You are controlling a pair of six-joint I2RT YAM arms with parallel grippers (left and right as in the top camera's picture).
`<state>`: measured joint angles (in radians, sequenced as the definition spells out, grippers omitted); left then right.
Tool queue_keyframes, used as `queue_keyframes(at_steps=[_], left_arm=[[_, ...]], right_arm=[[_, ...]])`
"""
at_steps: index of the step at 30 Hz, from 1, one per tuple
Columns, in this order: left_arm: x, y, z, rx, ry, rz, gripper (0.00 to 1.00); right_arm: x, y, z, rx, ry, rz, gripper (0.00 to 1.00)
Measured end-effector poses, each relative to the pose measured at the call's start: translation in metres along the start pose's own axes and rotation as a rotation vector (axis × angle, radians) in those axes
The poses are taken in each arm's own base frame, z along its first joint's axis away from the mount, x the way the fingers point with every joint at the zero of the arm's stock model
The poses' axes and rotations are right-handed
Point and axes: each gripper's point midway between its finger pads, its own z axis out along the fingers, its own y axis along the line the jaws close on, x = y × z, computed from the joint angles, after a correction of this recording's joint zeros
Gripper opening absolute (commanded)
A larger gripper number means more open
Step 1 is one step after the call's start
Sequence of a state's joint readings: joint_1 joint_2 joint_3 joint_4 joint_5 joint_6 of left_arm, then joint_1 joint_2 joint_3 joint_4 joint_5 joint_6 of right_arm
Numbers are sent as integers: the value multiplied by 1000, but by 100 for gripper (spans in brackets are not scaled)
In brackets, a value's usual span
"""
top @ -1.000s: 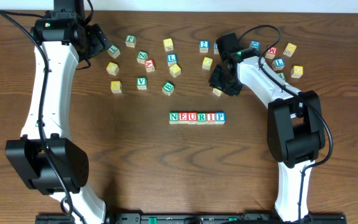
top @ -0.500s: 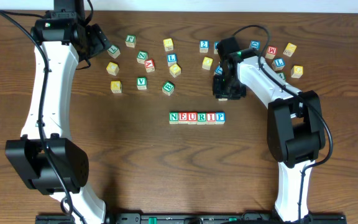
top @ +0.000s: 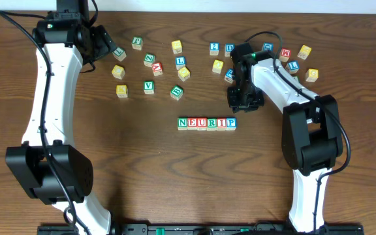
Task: Spell out NEURIPS
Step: 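Lower the S block just right of the P block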
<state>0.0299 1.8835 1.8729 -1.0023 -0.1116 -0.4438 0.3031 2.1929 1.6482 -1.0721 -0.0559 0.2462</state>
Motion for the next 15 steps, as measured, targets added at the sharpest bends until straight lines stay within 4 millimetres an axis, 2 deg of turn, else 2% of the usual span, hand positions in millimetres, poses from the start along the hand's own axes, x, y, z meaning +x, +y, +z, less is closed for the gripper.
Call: queue_keyframes(at_steps=[8, 15], left_arm=[[0, 0, 0, 0, 0, 0, 98], [0, 0, 0, 0, 0, 0, 98]], right_arm=[[-24, 4, -4, -8, -95, -117, 38], [-34, -1, -8, 21, -134, -207, 29]])
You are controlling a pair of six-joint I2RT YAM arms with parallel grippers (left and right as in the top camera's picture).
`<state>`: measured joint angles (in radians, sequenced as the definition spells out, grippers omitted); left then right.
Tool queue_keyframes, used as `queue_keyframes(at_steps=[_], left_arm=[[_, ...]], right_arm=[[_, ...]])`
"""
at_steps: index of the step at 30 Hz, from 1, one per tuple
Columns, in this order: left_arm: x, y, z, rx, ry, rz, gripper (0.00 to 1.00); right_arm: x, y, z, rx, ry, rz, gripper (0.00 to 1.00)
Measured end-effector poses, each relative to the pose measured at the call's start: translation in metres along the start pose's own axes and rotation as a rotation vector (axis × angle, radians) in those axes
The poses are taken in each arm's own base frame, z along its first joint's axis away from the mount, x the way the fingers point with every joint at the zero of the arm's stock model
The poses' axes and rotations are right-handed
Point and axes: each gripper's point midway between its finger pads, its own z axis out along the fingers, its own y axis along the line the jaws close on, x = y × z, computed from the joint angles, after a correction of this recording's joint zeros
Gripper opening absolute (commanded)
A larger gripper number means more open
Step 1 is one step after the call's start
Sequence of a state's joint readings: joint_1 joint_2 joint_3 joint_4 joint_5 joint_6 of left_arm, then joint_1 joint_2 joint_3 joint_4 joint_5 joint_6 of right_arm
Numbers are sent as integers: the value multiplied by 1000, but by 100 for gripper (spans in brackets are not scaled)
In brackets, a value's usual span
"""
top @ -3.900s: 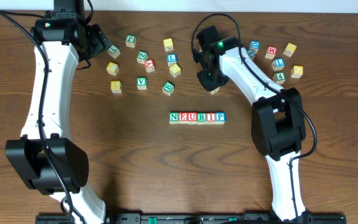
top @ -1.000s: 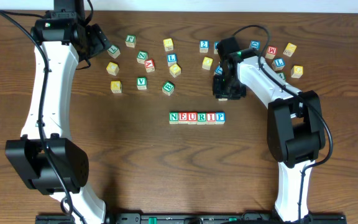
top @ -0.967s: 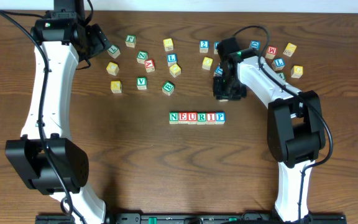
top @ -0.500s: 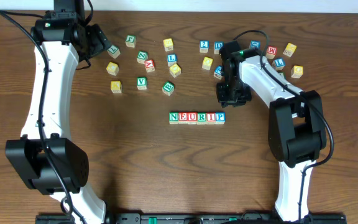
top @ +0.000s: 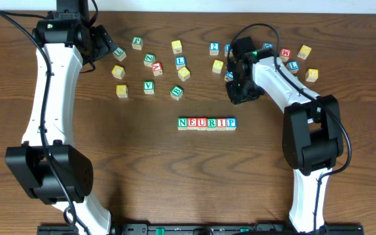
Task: Spell out NEURIPS
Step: 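Lower the S block just right of the P block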
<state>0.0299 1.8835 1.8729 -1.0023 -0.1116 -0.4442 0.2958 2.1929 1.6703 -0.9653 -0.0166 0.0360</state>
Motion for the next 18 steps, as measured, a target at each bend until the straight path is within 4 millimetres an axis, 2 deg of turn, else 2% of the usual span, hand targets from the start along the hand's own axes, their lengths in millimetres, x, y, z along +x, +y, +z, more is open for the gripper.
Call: queue_keyframes(at_steps=[10, 16, 18], left_arm=[[0, 0, 0, 1, 0, 0, 97], [0, 0, 0, 0, 0, 0, 98], [0, 0, 0, 0, 0, 0, 97]], right_arm=[[-13, -2, -1, 13, -51, -64, 21], [-10, -2, -1, 13, -40, -40, 18], [-2, -2, -1, 14, -8, -22, 18]])
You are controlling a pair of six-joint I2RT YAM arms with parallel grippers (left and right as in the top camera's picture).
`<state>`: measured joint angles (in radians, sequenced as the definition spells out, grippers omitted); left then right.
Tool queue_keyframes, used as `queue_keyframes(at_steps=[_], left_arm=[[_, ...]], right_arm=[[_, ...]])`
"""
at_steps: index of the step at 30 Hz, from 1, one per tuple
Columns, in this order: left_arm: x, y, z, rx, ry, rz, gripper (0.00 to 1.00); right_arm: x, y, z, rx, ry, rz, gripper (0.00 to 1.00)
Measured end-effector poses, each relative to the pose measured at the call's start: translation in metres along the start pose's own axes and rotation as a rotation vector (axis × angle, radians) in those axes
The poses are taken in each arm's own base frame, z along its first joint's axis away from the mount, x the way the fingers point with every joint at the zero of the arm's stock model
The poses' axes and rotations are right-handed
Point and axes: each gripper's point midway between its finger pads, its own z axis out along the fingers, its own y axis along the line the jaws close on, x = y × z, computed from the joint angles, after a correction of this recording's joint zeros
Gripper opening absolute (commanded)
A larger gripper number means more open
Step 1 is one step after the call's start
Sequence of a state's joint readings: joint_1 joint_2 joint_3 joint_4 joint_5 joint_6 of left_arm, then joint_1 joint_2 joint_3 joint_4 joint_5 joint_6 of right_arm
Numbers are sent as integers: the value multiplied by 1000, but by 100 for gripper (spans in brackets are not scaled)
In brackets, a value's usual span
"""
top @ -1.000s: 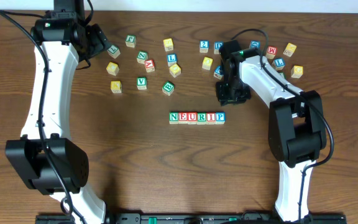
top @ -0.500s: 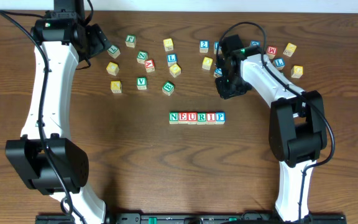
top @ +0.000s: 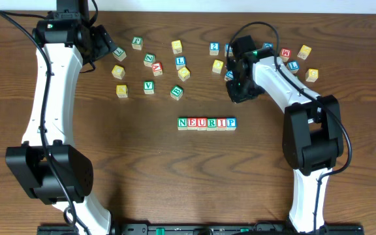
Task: Spell out NEURIPS
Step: 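Lower the S block just right of the P block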
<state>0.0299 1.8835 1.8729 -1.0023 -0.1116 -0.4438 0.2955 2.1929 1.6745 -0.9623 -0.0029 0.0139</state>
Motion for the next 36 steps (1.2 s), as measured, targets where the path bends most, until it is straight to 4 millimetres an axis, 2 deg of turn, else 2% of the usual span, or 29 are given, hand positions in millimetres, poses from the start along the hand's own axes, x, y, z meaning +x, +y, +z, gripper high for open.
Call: queue_keyframes(at_steps=[8, 12, 28, 33, 36], left_arm=[[0, 0, 0, 0, 1, 0, 98], [0, 0, 0, 0, 0, 0, 97], [0, 0, 0, 0, 0, 0, 97], [0, 0, 0, 0, 0, 0, 98], [0, 0, 0, 0, 0, 0, 98]], right_arm=[[42, 0, -6, 3, 175, 33, 19], [57, 2, -9, -10, 235, 42, 19], [81, 10, -16, -42, 340, 98, 21], [86, 11, -18, -49, 363, 111, 31], [88, 12, -19, -50, 372, 114, 34]])
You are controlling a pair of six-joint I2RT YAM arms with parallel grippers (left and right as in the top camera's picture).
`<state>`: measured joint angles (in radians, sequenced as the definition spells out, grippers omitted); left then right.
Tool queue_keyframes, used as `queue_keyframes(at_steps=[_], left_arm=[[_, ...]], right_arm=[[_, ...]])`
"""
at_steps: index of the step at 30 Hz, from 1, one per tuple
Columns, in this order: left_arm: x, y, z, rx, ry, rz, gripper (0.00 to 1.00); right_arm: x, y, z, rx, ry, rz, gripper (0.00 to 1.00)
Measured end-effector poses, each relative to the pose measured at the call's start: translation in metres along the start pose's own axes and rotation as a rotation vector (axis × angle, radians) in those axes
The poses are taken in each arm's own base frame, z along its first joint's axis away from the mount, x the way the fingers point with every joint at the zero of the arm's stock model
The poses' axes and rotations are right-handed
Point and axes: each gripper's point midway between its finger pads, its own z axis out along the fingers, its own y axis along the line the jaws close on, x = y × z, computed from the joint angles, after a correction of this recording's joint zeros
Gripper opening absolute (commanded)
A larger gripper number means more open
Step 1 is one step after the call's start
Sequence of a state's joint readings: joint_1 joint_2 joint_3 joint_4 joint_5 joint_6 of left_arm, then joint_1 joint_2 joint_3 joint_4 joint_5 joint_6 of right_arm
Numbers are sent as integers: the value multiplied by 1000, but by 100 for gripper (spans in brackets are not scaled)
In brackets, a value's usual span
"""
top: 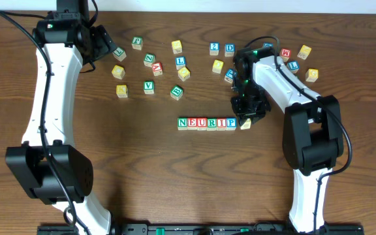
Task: Spell out NEURIPS
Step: 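Lower the S block just right of the P block, then open the right gripper to release the S block and raise it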
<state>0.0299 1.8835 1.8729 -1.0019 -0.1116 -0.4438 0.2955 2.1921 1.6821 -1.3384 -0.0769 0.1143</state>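
A row of blocks reading NEURIP lies at the table's middle. At its right end a pale yellow block sits slightly tilted, touching the P. My right gripper stands directly over this block and seems shut on it; its fingers hide most of the block, so its letter cannot be read. My left gripper rests at the far left with its fingers apart, beside a loose block and holding nothing.
Several loose letter blocks lie at the back left around a green V block. Others lie at the back right, among them a blue block and a yellow one. Both white arms reach in from the near edge.
My right gripper has moved from near the blue block at the back toward the front. It now stands at the right end of the row, where a pale yellow block shows. The left arm is unchanged.
The row read NEURIP throughout. My right gripper was above and right of the row, then twice a little farther back beside the loose blocks. Now it is at the row's right end with a pale block beside the P. The left arm never moved.
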Motion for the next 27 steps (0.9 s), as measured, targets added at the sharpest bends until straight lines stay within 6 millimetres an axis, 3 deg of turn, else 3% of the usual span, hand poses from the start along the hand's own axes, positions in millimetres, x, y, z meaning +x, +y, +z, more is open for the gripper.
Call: queue_keyframes(at_steps=[12, 16, 20, 27], left_arm=[[0, 0, 0, 0, 0, 0, 98], [0, 0, 0, 0, 1, 0, 98], [0, 0, 0, 0, 0, 0, 97], [0, 0, 0, 0, 1, 0, 98]], right_arm=[[0, 1, 0, -3, -1, 4, 34], [-5, 2, -9, -7, -26, 3, 37], [-7, 4, -27, -15, -82, -2, 37], [4, -3, -95, -42, -274, 13, 33]])
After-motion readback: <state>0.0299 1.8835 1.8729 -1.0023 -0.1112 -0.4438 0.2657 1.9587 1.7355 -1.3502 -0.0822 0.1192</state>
